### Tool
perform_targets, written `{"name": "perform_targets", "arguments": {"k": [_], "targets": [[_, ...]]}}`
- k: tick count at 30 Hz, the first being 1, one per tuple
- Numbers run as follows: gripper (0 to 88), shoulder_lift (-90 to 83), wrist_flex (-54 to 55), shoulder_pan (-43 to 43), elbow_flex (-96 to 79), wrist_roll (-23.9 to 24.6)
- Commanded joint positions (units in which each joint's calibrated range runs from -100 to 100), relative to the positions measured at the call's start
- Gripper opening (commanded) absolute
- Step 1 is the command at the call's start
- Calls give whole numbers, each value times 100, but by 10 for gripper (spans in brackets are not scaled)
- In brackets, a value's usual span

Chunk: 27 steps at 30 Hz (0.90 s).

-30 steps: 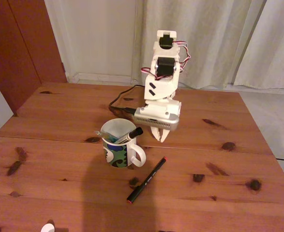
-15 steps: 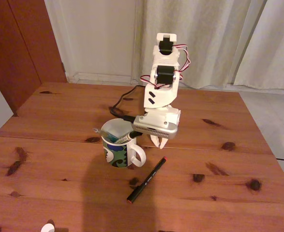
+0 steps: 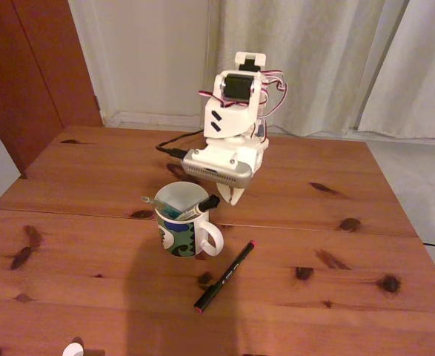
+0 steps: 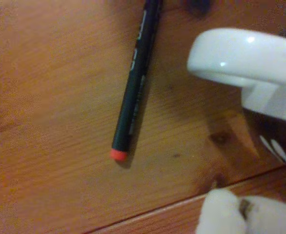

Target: Clean up the desk and place the pens and markers into the cup

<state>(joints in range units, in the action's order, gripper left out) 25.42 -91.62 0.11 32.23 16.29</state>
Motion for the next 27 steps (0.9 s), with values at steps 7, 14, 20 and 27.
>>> {"name": "perform_targets", "arguments": {"k": [7,14,20,27], "targets": [[9,-139,-55,57,86,-47],[9,-205,5,-739,86,11],[9,-470,5,-1455,5,210],[9,-296,22,-1607,-85,325]]}}
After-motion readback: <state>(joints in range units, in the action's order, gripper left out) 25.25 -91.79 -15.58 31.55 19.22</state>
